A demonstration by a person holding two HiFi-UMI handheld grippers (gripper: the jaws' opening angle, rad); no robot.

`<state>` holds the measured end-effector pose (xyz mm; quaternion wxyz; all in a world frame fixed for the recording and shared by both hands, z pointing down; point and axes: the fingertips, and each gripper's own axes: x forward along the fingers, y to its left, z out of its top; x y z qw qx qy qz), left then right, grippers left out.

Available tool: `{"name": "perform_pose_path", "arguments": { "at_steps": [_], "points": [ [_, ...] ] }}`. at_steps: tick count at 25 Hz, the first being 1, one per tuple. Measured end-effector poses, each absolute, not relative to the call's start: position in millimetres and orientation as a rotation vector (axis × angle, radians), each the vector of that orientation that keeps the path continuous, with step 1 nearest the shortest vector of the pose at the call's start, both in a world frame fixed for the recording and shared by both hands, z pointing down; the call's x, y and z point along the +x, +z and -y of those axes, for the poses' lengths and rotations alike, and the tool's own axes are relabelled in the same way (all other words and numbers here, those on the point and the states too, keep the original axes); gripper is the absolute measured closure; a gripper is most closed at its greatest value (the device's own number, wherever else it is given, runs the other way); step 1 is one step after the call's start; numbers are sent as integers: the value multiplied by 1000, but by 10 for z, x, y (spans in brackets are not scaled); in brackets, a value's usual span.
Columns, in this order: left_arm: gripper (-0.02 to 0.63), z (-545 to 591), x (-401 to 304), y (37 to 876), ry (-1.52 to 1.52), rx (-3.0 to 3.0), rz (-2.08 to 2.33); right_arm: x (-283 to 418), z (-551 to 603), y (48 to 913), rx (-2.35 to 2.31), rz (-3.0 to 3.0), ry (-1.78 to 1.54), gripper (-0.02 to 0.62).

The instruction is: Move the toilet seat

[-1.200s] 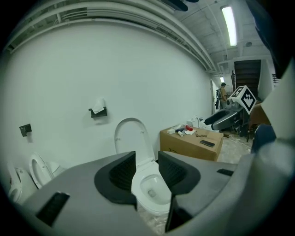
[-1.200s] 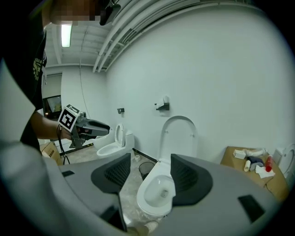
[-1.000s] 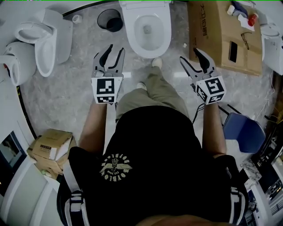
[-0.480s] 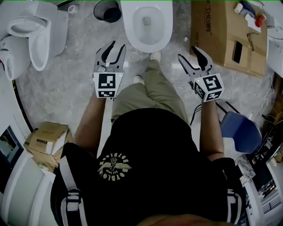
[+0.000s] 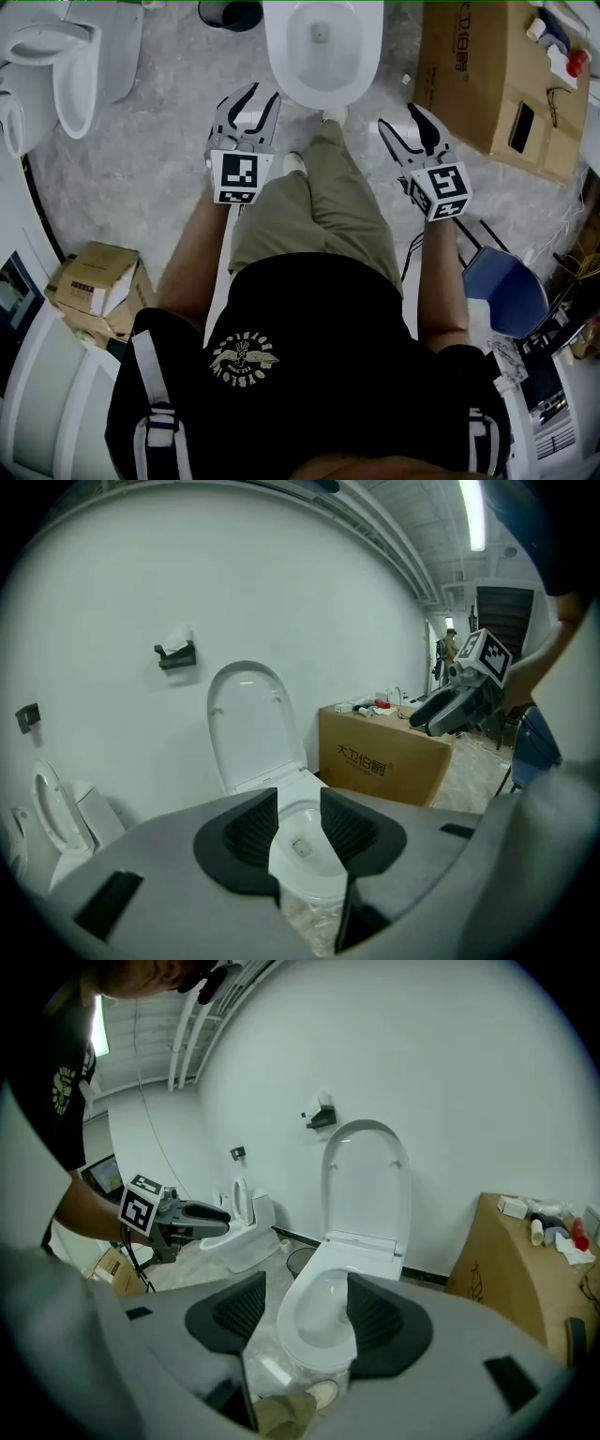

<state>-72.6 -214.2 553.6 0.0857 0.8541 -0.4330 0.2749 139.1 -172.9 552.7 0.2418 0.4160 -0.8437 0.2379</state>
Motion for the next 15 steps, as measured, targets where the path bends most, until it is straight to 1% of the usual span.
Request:
{"name": "perform_pose_path", "arguments": {
  "at_steps": [7, 15],
  "points": [
    [456, 2166, -768, 6146, 919, 2488, 1290, 1218, 1840, 6108, 1004, 2290, 651, 331],
    [457, 2204, -782, 6725, 930, 2434, 1268, 1191, 1779, 6907, 908, 2211, 694, 331]
  ]
}}
